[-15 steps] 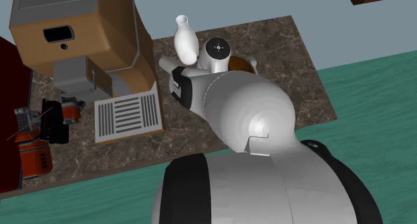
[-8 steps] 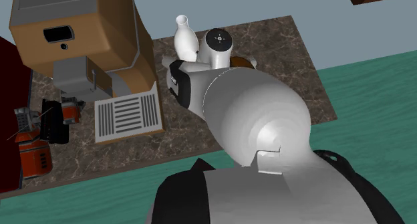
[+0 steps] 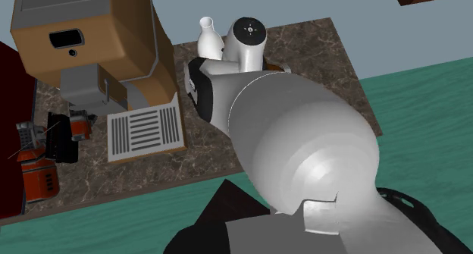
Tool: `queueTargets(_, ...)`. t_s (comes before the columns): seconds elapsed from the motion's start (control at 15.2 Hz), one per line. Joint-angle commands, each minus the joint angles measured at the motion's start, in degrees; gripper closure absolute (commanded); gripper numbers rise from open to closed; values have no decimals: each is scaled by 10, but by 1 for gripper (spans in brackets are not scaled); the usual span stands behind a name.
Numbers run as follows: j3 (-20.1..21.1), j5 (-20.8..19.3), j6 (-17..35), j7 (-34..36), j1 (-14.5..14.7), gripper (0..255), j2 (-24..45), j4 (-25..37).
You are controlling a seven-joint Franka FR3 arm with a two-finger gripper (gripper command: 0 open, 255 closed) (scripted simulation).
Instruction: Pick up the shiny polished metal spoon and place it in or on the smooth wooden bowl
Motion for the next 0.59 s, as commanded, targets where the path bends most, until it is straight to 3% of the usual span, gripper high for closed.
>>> queueTargets(0.0, 2, 2, -11, 1, -2, 255, -14, -3)
queueTargets(0.53, 10, 10, -53, 2, -9, 255, -59, -6)
